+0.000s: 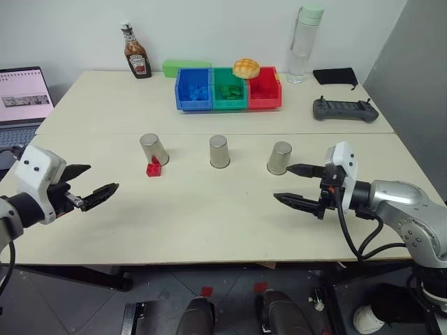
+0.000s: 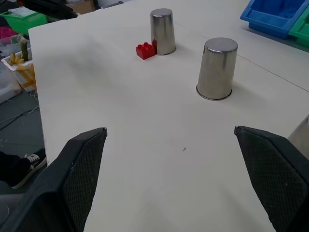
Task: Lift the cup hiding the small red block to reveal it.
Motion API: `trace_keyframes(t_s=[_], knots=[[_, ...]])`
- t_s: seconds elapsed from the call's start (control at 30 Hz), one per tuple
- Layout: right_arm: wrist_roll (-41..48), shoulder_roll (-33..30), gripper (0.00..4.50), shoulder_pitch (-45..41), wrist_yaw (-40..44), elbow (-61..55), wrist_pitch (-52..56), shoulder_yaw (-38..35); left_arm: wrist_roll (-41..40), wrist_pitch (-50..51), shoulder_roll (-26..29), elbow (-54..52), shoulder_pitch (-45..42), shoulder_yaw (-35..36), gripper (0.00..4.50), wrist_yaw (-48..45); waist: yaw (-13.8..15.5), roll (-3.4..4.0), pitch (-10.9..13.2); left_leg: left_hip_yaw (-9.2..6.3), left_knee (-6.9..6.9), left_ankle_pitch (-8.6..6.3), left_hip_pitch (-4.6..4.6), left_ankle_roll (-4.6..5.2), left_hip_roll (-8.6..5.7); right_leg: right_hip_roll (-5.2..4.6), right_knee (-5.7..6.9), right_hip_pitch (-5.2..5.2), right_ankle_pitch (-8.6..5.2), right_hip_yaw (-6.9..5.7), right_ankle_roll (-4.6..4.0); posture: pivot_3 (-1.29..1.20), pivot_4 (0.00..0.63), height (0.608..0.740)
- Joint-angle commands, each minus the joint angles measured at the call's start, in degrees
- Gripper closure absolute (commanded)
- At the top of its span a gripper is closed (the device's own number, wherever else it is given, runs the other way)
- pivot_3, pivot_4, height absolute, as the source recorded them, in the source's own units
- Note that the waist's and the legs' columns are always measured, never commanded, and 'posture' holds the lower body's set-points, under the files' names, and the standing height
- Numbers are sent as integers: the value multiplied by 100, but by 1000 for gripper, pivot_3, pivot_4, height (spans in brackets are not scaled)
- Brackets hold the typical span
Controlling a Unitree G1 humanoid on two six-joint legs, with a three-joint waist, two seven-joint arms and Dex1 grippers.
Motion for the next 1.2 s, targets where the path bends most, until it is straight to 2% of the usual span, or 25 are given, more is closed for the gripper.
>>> trace_keyframes(t_s=[0.03, 0.77, 1.2], knots=[[72, -31, 0, -93, 35, -163, -58, -147, 2, -25, 39, -191, -4, 55, 68, 28, 0, 0, 0, 0, 0, 0, 0, 0, 0, 0, 0, 0, 0, 0, 0, 0, 150, 740], [395, -258, 0, 172, 232, -345, 8, -456, -89, 144, 123, -140, -89, -102, 68, -122, 5, 0, 0, 0, 0, 0, -1, 0, 0, 0, 0, 0, 0, 0, 0, 0, 150, 740], [530, -270, 0, 226, 137, -524, 79, -475, -138, 99, 102, 137, -227, 43, 68, -185, 3, 0, 0, 1, 0, 0, 0, 0, 0, 0, 0, 0, 0, 0, 0, 0, 150, 740]])
